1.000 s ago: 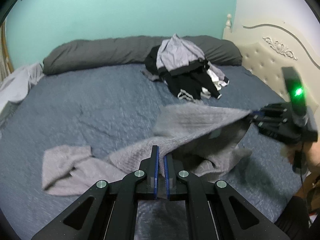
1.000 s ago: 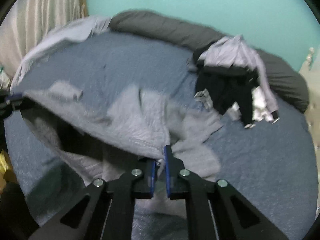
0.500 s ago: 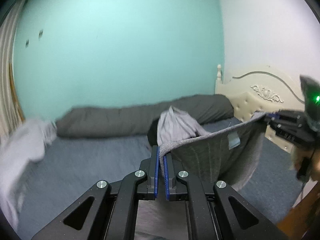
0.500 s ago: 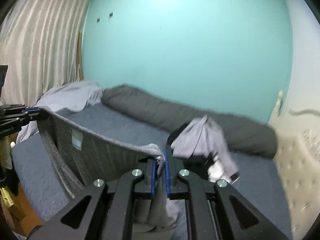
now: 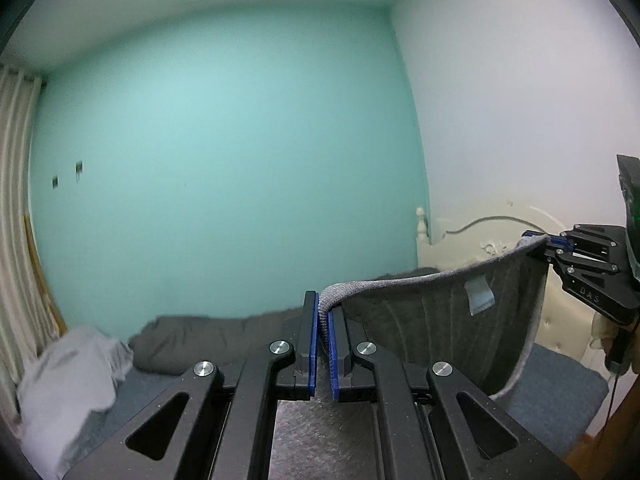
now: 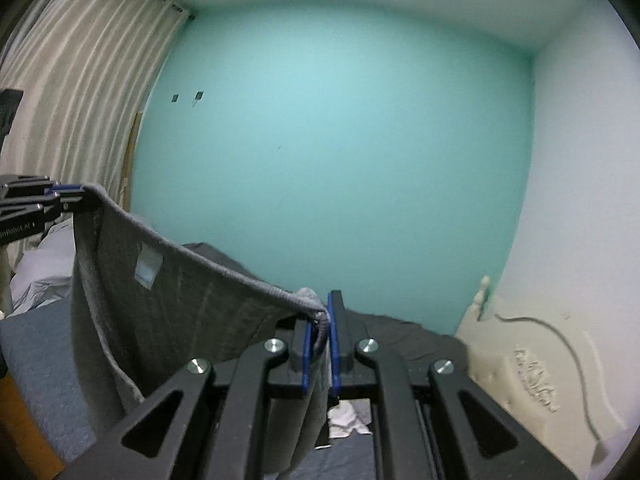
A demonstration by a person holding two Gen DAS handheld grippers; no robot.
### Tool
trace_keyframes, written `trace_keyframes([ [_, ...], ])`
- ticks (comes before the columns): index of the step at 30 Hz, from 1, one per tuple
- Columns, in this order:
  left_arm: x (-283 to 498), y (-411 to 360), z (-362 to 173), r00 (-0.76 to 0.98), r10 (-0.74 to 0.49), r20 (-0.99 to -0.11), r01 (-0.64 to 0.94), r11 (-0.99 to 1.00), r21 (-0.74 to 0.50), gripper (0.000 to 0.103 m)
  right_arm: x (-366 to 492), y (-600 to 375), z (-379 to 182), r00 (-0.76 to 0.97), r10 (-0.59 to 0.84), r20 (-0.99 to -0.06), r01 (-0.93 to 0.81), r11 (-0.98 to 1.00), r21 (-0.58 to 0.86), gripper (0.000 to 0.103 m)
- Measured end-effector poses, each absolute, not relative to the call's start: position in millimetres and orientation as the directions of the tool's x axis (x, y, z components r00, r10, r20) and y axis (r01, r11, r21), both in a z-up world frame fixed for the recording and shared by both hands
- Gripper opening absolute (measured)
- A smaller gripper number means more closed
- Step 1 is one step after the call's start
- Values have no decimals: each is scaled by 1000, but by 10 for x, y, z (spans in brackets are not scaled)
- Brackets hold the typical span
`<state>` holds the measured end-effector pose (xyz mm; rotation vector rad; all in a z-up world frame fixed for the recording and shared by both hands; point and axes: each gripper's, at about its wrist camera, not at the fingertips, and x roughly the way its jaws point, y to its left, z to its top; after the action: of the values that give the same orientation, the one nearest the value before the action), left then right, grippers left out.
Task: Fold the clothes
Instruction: 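Raise the sweatshirt high with both grippers, holding it stretched open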
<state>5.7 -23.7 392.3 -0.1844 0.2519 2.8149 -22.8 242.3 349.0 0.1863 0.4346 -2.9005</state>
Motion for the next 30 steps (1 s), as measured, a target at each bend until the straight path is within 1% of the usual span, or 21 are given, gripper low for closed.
trace_keyframes([
  [3, 198, -195, 4140, -948, 291, -127, -310, -935, 174, 4, -106, 2464, 3660, -976, -172, -131, 203, -937, -286, 7],
  [6, 286, -193, 4213, -948, 297, -114, -314, -932, 181, 4, 1, 2483, 3749, -977, -178, -118, 205, -937, -284, 7],
  [13, 337, -243, 4192, -945, 301, -129, -320, -932, 172, 4, 121, 2507, 3757, -975, -182, -128, 213, -932, -294, 7],
  [21, 449, -325, 4251, -949, 300, -100, -313, -934, 174, 4, 306, 2535, 3866, -977, -186, -102, 209, -931, -300, 7],
  [30, 338, -289, 4230, -950, 303, -77, -312, -934, 173, 4, 452, 2532, 3892, -977, -197, -81, 212, -932, -293, 7],
])
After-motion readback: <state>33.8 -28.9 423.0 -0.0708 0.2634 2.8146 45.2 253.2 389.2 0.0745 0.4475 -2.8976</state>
